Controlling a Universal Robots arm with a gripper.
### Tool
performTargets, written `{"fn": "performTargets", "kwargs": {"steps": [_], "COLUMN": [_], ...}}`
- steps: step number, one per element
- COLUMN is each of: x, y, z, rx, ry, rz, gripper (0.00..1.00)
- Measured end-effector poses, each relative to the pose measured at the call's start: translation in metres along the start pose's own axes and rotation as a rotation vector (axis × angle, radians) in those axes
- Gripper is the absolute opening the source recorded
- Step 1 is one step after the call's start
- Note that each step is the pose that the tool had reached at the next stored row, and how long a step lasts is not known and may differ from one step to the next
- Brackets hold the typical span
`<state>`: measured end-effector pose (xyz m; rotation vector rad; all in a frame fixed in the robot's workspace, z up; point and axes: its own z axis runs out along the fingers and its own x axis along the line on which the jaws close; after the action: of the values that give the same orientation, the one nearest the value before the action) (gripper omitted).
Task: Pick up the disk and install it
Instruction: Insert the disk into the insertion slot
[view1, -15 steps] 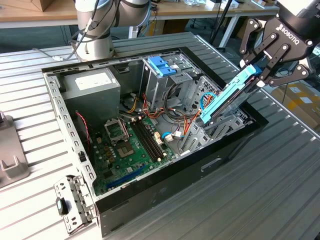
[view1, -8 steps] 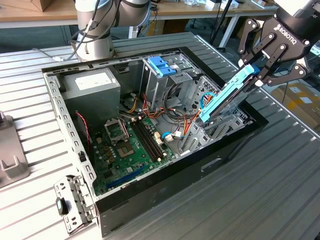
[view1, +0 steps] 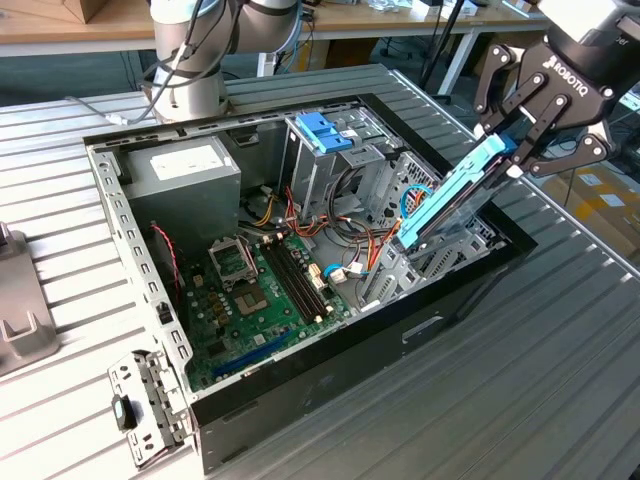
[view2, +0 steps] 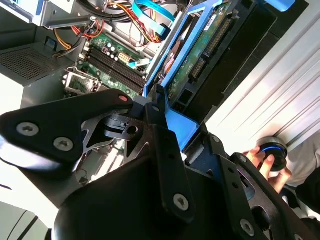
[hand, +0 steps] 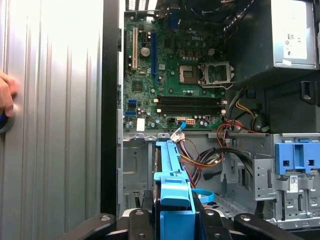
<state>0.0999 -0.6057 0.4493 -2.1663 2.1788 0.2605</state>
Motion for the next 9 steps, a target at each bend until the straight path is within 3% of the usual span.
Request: {"fn": "performTargets", "kwargs": {"steps": [9], "x": [0.0012], "y": [-0.0006], "z": [0.0071], "rx": [0.0], "ry": [0.0], "rz": [0.0], "gripper": [0.37]}}
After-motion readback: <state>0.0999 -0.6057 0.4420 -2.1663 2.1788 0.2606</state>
